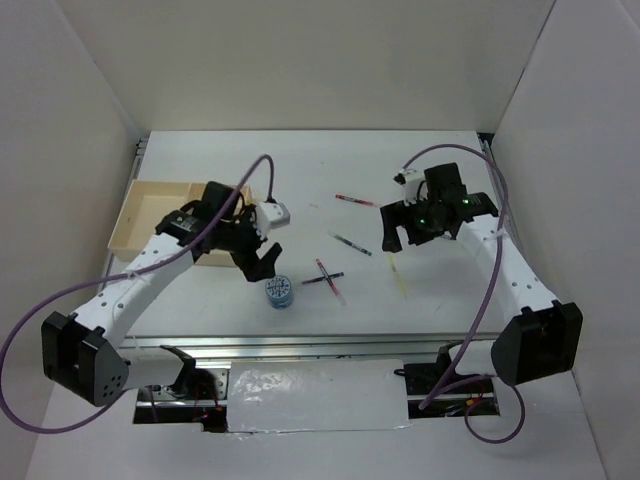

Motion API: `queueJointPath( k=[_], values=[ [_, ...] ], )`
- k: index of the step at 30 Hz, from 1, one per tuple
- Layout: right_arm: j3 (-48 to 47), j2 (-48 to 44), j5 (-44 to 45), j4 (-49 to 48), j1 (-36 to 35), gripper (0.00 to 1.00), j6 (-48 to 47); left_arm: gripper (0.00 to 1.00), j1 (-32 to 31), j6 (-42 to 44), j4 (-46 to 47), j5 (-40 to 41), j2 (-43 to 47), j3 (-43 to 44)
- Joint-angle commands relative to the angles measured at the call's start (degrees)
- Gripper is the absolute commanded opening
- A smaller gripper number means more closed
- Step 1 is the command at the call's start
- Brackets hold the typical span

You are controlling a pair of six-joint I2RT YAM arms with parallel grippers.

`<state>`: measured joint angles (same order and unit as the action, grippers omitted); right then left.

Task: Sort the stationery into containers
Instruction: Pick up the stationery from the center of the board.

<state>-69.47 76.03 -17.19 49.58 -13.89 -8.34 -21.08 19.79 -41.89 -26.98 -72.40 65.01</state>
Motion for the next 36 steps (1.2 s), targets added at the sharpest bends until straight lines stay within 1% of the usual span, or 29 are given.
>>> queueJointPath(
  k=[1,2,3,4,6,9,15,18,23,26,27,29,30,32,33,35,36],
  values=[
    [2.7,-6.1,-4.5,-1.2,4.6,1.0,0.5,0.99,-5.6,4.0,0.3,7.6,-0.5,-1.4],
    [4.3,-6.7,-4.8,-1.3,6.1,1.0,0.7,0.99,-8.9,4.3,-0.1,8.4,-1.1,-2.0],
    [5.0,-7.8,-5.5,-1.5,6.8,1.0,0.8,0.99,-10.5,4.3,0.1,9.7,-2.1,-2.3],
    [5.9,-8.1,-5.8,-1.7,7.5,1.0,1.0,0.99,-13.4,3.9,1.0,10.5,-2.7,-3.6],
    [6.4,-8.6,-6.3,-1.8,7.8,1.0,1.1,0.99,-16.3,3.3,2.3,13.7,-3.8,-4.6],
    [5.7,-8.4,-6.6,-1.3,8.1,1.0,1.0,0.99,-16.8,3.5,4.4,16.7,-5.5,-5.9],
    [4.6,-7.2,-7.2,-0.9,8.1,1.0,1.0,0.99,-17.4,3.9,6.5,18.3,-9.6,-5.2],
    [5.0,-7.5,-7.0,-1.1,7.9,1.0,1.0,0.99,-17.6,3.7,8.3,20.6,-11.0,-5.2],
    [5.5,-7.6,-6.6,-0.9,8.0,1.0,0.8,0.99,-17.5,3.9,9.1,20.0,-12.9,-4.8],
    [5.5,-7.5,-6.7,-1.0,8.0,1.0,0.8,0.96,-17.5,3.9,9.1,19.9,-13.9,-5.3],
    [5.5,-7.5,-6.9,-1.1,7.8,1.0,0.8,0.92,-17.4,4.0,8.9,20.0,-14.2,-5.4],
    [5.4,-7.2,-7.0,-1.1,7.7,1.0,0.7,0.87,-17.2,4.1,8.8,19.7,-14.4,-6.0],
    [5.2,-7.0,-7.0,-1.0,7.7,1.0,0.7,0.82,-16.6,4.3,8.8,19.4,-14.3,-6.5],
    [5.0,-6.6,-7.0,-0.8,7.6,1.0,0.6,0.77,-16.4,4.4,8.8,19.1,-14.3,-7.4],
    [5.0,-6.5,-7.0,-0.8,7.6,1.0,0.7,0.7,-16.1,4.6,8.8,19.0,-14.3,-7.7],
    [4.8,-6.3,-6.8,-1.0,7.5,1.0,0.7,0.63,-15.9,4.6,8.7,18.6,-14.2,-8.0],
    [4.8,-6.2,-6.8,-0.8,7.4,1.0,0.7,0.56,-15.9,4.7,8.6,18.4,-14.1,-8.1]
  ],
)
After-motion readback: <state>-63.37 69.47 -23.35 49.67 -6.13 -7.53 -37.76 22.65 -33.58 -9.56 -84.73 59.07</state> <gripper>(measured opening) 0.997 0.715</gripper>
